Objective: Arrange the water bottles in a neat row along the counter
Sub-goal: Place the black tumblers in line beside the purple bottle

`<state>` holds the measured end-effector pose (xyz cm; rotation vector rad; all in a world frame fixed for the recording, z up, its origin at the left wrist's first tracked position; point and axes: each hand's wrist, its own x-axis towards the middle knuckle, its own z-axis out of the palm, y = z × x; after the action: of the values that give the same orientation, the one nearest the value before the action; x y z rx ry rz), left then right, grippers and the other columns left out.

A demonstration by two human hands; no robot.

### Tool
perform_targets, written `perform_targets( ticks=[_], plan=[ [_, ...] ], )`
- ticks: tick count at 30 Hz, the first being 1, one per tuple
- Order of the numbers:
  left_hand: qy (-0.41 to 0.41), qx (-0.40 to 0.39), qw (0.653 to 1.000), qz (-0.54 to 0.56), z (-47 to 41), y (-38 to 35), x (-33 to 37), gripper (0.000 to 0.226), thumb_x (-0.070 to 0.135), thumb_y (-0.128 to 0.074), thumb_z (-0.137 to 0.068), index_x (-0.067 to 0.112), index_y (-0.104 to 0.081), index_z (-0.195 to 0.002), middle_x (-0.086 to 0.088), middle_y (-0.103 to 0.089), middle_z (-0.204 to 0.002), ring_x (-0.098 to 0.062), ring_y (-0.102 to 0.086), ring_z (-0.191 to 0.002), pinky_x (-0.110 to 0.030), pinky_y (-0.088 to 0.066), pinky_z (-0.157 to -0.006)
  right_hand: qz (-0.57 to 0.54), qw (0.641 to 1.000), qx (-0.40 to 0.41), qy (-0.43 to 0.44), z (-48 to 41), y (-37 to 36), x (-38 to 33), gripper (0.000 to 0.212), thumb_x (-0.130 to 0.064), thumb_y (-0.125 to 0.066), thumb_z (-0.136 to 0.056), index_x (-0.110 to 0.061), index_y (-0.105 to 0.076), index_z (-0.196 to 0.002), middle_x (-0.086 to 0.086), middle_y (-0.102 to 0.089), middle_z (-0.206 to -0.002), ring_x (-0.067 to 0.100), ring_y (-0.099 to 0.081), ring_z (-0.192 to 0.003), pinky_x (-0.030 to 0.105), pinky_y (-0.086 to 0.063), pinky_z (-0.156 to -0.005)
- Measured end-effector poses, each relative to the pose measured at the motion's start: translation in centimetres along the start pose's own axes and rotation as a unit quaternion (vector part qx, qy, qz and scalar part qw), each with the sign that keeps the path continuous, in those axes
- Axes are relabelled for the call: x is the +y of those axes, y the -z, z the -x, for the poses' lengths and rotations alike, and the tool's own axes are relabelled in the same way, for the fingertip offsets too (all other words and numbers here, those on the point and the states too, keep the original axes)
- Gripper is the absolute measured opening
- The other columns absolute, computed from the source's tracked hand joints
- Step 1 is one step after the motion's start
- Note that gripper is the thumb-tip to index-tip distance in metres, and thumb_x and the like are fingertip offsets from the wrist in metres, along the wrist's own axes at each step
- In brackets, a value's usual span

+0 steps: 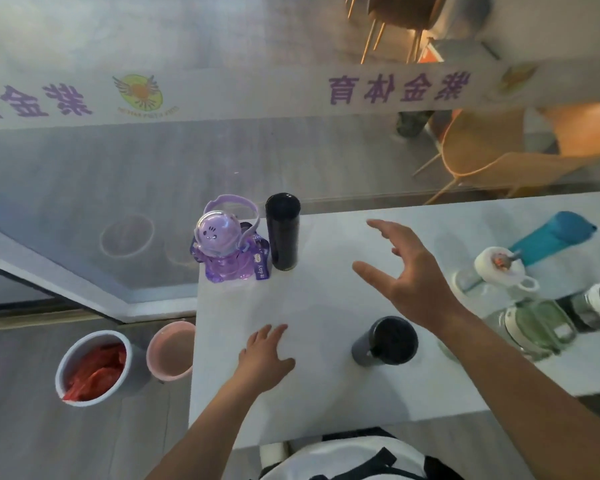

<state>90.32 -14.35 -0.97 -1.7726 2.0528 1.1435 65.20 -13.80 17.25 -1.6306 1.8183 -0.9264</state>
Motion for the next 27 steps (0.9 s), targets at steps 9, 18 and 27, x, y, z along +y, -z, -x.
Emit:
perform_targets(
  ticks=[9,18,27],
  plan=[
    [-0.02,0.015,0.997,-0.066,-1.2,-2.9,1.5,0.084,0.043,-0.06,-0.088,0.033,-0.009,-0.155,0.0,-0.002,-0.165,-0.026,-0.002,-0.151,-0.047,-0.013,-0.121,0.001,0.993,-0.003,-0.118,11.6,-2.8,6.7,0.098,-0.05,-0.084,-0.067,-0.044,-0.026,-0.146,-0.021,-0.037,-0.142,-0.003,-0.035,-0.13,0.019,-0.032,-0.104],
    [0.001,0.009,0.993,-0.117,-0.8,-2.6,1.3,0.082,0.044,-0.057,-0.09,0.042,-0.006,-0.153,0.003,0.012,-0.164,-0.024,0.006,-0.151,-0.06,-0.013,-0.117,0.004,0.99,0.119,-0.079,11.7,-6.2,9.4,0.082,-0.023,-0.088,-0.068,-0.027,-0.046,-0.138,0.002,-0.052,-0.124,0.011,-0.054,-0.111,0.022,-0.049,-0.093],
    [0.06,0.0,0.991,-0.117,-1.7,-1.5,0.7,0.094,0.054,-0.061,-0.086,0.044,0.003,-0.153,0.001,0.02,-0.163,-0.029,0.014,-0.15,-0.064,-0.019,-0.114,-0.058,0.991,0.092,-0.076,-0.4,-4.3,8.7,0.079,-0.021,-0.086,-0.067,-0.033,-0.045,-0.134,0.0,-0.049,-0.121,0.006,-0.053,-0.104,0.031,-0.054,-0.091]
  ],
)
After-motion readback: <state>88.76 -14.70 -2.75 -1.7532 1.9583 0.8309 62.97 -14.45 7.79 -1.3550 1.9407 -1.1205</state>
